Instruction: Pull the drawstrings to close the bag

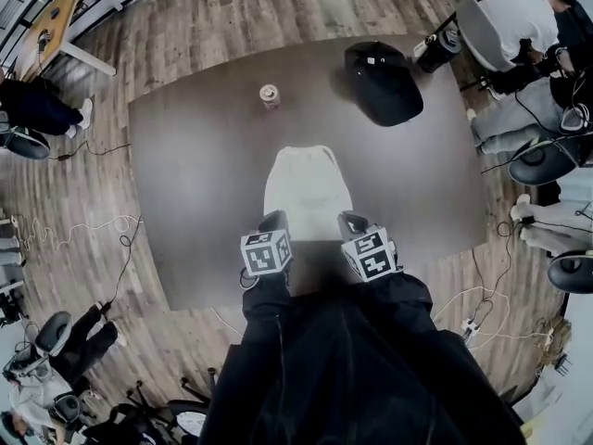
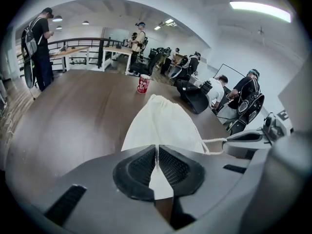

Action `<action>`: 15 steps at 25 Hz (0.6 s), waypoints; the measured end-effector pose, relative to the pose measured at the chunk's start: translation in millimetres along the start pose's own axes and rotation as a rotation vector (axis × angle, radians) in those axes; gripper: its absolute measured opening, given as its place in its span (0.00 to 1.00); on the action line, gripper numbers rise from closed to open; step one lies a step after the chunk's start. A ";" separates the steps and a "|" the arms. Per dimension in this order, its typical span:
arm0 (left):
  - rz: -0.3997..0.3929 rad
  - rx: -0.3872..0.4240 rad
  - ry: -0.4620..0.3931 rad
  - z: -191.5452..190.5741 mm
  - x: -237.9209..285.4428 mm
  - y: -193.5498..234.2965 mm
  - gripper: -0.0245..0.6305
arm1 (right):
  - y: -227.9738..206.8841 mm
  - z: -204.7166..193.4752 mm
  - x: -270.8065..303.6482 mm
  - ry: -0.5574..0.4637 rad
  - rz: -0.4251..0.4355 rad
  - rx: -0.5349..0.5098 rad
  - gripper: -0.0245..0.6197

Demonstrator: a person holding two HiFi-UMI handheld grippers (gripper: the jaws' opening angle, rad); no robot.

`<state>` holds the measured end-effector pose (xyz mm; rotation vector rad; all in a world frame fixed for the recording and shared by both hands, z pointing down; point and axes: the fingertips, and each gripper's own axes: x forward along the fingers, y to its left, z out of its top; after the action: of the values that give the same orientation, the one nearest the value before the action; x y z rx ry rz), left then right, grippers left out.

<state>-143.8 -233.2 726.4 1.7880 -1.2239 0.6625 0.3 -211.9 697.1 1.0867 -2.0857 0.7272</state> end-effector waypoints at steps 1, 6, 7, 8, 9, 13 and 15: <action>-0.002 0.001 0.010 -3.0 2.2 0.0 0.09 | 1.8 -5.7 3.6 0.017 0.007 0.007 0.08; -0.009 0.002 0.042 -16.1 7.2 -1.9 0.09 | 9.9 -28.3 15.1 0.068 0.042 0.031 0.08; -0.012 0.005 0.048 -19.5 7.4 -2.8 0.10 | 11.9 -33.4 16.6 0.078 0.051 0.034 0.08; -0.015 0.009 0.055 -22.9 7.3 -4.0 0.12 | 13.9 -38.4 17.5 0.088 0.060 0.038 0.08; -0.019 0.013 0.063 -26.4 6.7 -5.4 0.21 | 16.2 -43.4 17.7 0.099 0.072 0.043 0.11; -0.021 0.015 0.074 -40.6 0.6 -11.2 0.28 | 24.8 -55.7 12.6 0.118 0.116 0.045 0.27; -0.017 0.014 0.060 -43.4 -5.2 -15.7 0.29 | 25.9 -54.8 6.2 0.105 0.123 0.036 0.30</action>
<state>-129.7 -190.6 738.5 1.7759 -1.1657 0.7117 -7.9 -162.3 731.7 0.9257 -2.0705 0.8653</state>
